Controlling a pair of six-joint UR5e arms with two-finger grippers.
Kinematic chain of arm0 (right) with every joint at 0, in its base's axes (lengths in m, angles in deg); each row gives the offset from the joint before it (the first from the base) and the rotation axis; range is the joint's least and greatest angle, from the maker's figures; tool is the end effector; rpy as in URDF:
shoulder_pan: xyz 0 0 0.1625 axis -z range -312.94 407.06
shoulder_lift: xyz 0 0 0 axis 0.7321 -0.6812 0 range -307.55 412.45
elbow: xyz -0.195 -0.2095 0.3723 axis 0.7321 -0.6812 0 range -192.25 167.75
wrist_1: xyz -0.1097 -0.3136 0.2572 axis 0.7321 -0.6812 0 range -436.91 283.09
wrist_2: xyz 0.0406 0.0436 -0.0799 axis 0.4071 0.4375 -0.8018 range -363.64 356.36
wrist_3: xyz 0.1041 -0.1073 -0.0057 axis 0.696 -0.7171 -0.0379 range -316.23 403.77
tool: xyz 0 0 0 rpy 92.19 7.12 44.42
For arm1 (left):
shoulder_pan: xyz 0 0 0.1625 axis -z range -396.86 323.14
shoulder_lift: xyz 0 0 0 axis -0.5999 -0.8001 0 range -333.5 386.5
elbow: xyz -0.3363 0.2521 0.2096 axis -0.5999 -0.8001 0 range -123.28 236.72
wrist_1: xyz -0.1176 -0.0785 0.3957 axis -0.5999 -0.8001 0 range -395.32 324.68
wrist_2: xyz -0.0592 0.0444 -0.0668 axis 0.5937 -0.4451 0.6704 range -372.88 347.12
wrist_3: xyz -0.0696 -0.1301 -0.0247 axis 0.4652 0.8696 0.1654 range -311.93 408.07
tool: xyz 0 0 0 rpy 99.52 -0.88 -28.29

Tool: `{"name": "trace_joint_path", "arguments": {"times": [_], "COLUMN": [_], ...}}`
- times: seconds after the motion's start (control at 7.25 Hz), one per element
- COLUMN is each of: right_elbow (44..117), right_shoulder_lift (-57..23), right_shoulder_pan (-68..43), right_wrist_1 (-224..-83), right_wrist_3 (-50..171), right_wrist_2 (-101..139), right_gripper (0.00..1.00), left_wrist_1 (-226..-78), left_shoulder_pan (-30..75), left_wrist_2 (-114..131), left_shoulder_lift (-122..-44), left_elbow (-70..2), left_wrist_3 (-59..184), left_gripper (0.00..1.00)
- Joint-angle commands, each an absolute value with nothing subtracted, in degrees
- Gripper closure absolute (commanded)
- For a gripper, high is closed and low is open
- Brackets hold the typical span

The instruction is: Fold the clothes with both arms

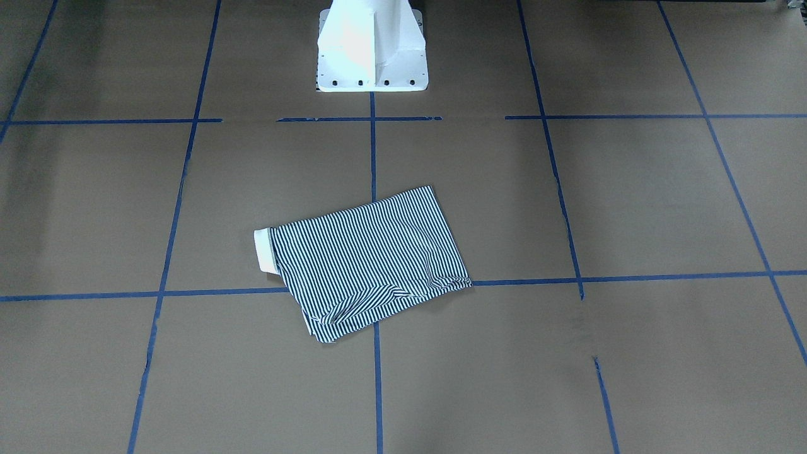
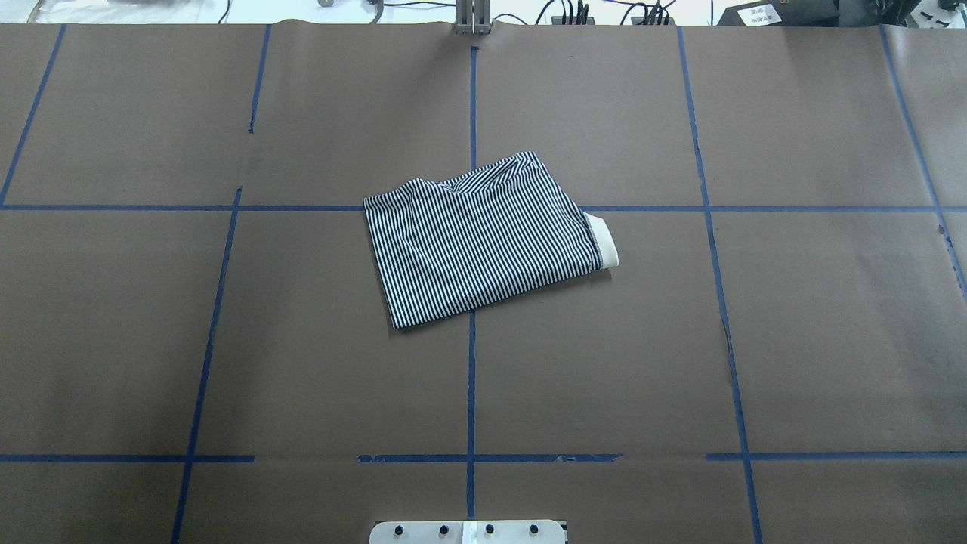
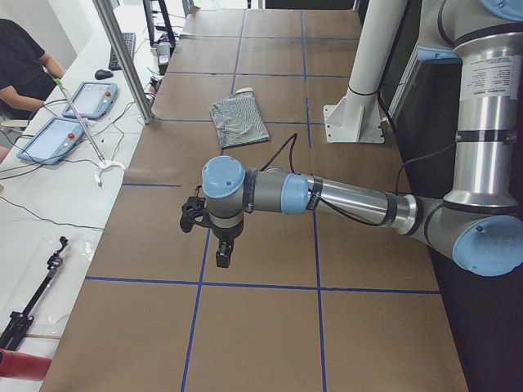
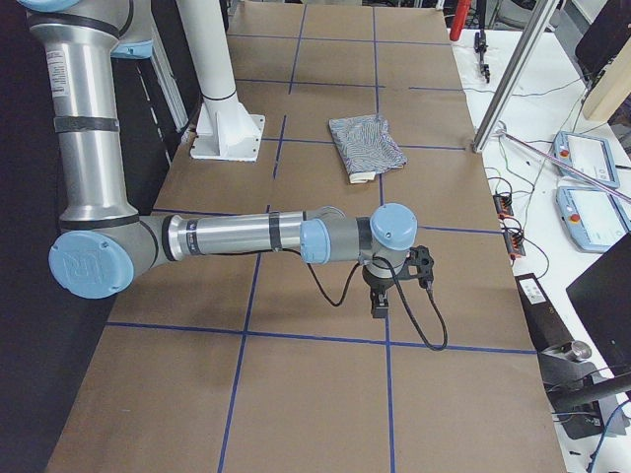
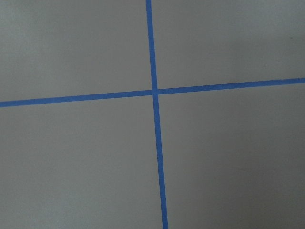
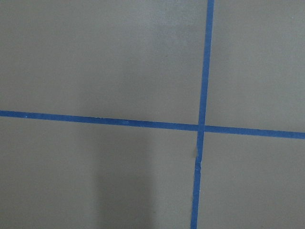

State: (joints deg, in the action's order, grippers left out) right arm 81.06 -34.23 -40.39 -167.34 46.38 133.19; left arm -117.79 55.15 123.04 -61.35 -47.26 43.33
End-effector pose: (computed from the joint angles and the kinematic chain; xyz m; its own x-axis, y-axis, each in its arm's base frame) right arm 0.0004 -0.5337 0.6763 0.6814 -0.0636 0.7292 0.0131 0.9971 0.0747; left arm -0.0428 -0.4784 0.6464 0.6976 0.1116 -0.7077 -0.0227 0.9907 0.1339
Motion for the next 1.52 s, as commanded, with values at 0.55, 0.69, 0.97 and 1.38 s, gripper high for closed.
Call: {"name": "trace_joint_path", "arguments": {"times": [0.55,0.69,0.97,1.38], "right_elbow": [83.2,83.3,83.0,82.7], "right_shoulder_lift": [-37.0,-37.3,-36.7,-36.7], "right_shoulder_pan": [-39.5,-39.5,-39.4,-39.2], "right_wrist_1": [-173.3,-174.2,-174.2,-174.2], "right_wrist_3": [41.7,40.6,40.6,40.7], "right_wrist_2": [129.2,129.1,128.9,128.1], "right_gripper": [0.0,0.0,0.0,0.0], "left_wrist_1": [-118.2,-120.1,-121.0,-121.1], "left_shoulder_pan": [54.9,54.9,54.9,55.0], "left_wrist_2": [125.5,125.5,125.3,125.2], "left_shoulder_lift": [-61.6,-61.7,-61.2,-61.1], "left_elbow": [-48.1,-46.0,-42.2,-40.0], "left_wrist_3": [43.5,43.1,43.7,43.7], "left_gripper": [0.0,0.0,0.0,0.0]}}
